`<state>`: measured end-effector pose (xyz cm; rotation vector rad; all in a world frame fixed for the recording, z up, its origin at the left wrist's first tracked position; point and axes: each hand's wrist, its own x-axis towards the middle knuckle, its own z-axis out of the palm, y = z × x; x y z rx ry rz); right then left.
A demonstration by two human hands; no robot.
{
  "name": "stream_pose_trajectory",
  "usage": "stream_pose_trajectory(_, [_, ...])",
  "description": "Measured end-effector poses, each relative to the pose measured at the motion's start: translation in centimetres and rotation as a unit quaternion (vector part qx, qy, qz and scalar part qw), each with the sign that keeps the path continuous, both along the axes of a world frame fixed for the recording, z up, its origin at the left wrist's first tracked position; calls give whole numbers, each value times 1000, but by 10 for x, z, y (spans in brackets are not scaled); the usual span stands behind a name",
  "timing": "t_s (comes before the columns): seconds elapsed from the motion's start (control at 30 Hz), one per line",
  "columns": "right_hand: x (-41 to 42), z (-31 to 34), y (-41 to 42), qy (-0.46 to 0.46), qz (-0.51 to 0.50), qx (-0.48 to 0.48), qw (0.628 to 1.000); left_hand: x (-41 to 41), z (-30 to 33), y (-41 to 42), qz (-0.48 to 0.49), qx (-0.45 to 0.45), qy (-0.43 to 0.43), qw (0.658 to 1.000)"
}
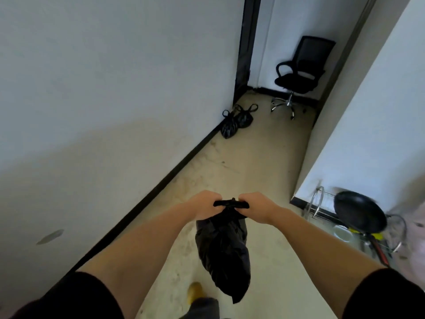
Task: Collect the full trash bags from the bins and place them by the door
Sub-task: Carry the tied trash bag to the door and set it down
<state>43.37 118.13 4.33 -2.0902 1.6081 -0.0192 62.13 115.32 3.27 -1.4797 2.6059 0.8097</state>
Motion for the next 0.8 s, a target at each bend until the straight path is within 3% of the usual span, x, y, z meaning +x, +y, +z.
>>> stream_pose_trajectory(0.27, [1, 7, -180, -38, -59, -10, 998, -4, 30, -199, -62, -13, -18, 998])
stream_pose_trajectory(0.4, [-5, 1, -263, -41, -55, 5, 998, -6, 16, -282, -43, 24, -4, 999])
stream_pose_trajectory(0.57, [-26, -4, -385, -52, -47, 1, 998, -28, 17, -400, -50, -9, -15, 999])
stream_pose_trajectory(0.8, [-83, 11, -549, -36, -44, 2, 998, -82, 23, -555, -12, -3, 40, 999])
